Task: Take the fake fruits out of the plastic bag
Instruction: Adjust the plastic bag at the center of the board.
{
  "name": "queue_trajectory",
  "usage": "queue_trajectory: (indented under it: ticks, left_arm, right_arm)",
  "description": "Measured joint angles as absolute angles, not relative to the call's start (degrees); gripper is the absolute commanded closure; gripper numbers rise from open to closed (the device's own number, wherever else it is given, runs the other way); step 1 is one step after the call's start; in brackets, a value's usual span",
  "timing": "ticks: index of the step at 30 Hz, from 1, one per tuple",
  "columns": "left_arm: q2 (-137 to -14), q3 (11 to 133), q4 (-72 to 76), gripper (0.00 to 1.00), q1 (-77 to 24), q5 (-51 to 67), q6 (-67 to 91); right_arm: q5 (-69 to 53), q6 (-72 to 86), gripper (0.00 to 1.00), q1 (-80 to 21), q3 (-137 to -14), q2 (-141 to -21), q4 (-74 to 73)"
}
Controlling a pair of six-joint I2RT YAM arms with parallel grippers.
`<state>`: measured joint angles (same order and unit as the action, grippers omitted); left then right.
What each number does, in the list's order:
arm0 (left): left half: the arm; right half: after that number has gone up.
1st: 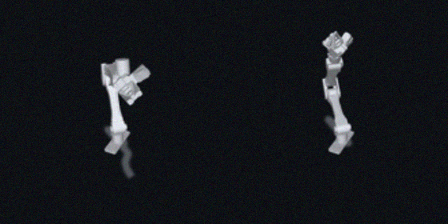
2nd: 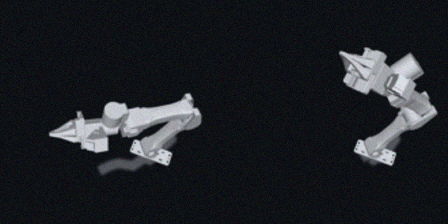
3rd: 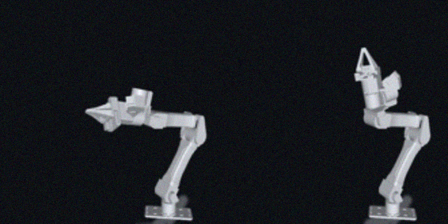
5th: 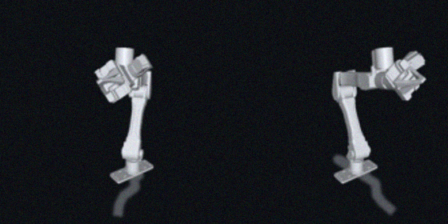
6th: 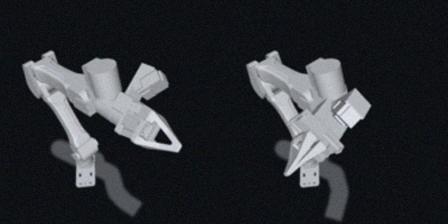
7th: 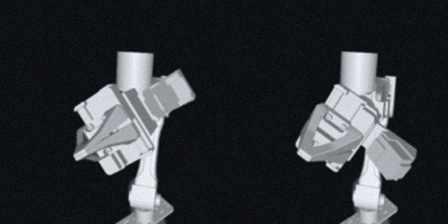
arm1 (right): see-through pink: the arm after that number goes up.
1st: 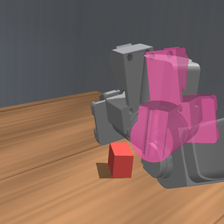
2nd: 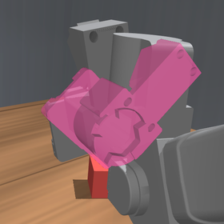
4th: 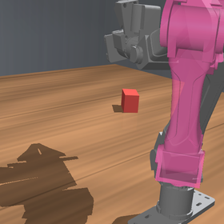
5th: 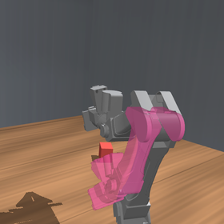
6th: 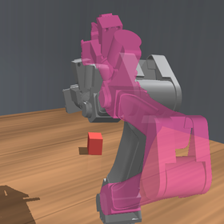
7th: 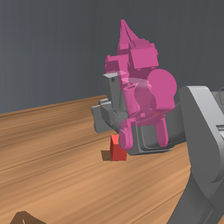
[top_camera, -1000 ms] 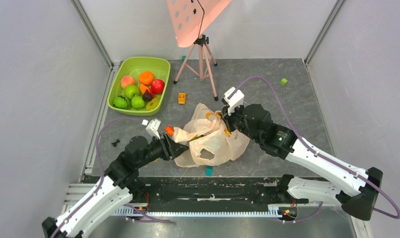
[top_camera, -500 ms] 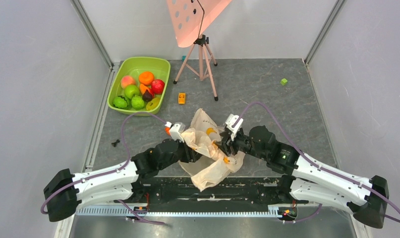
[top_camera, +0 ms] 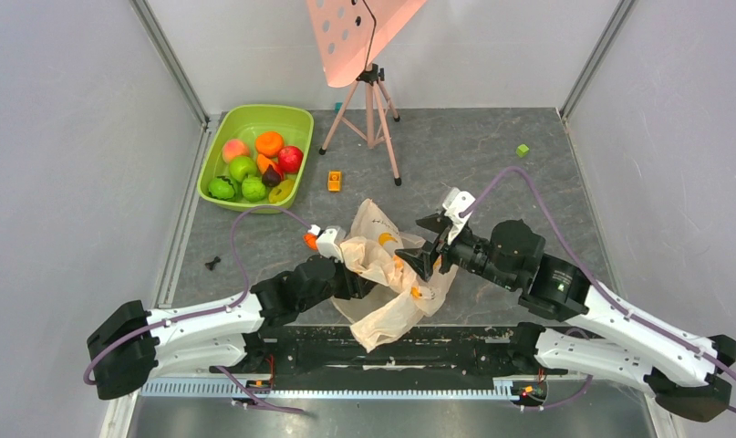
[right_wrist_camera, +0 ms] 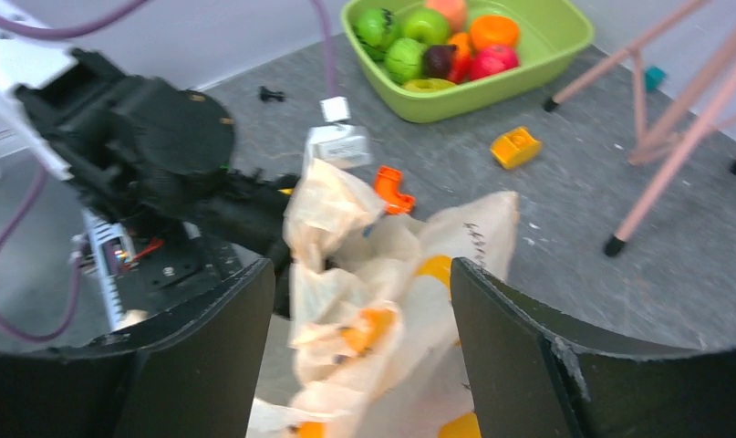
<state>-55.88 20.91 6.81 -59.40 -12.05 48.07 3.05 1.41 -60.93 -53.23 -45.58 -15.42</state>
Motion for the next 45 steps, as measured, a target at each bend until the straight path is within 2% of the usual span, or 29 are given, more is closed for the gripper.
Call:
queue_trajectory:
  ticks: [2, 6, 8, 13, 27, 35, 40, 45]
  left_arm:
    - [-55.8, 20.9, 7.1, 0.36, -59.4, -12.3, 48.1]
    - [-55.7, 20.9, 7.4, 0.36, -59.4, -13.3, 48.1]
    - [-55.7, 20.9, 7.4, 0.36, -59.4, -13.5, 48.1]
    - [-55.7, 20.9, 7.4, 0.36, -59.4, -13.7, 48.1]
    - [-55.7, 21.8, 6.2, 0.29, -59.4, -16.0, 48.2]
    - [-56.0, 23.4, 5.6, 0.25, -59.4, -16.8, 48.1]
    - [-56.1, 24.8, 3.2, 0.14, -59.4, -18.3, 48.1]
    - [-55.8, 26.6, -1.3, 0.1, -59.4, -22.0, 47.6]
  right_arm:
    - [3.5, 2.0, 0.36, -64.3, -55.5, -47.0, -16.1]
    - [5.9, 2.9, 0.63, -72.2, -58.7, -52.2, -16.4]
    - [7.9, 3.1, 0.72, -75.9, -59.0, -55.2, -16.4]
    - [13.3, 4.1, 0.83, -81.5, -56.7, -60.3, -16.1]
    - [27.5, 17.1, 0.89, -81.5, -36.7, -56.5, -15.2]
    - [36.7, 26.2, 0.89, -80.0, -32.0, -50.3, -19.4]
    - [38.7, 28.3, 0.88, -78.7, -31.0, -48.1, -20.0]
    - [39.3, 28.5, 0.86, -78.1, -31.0, -46.8, -20.0]
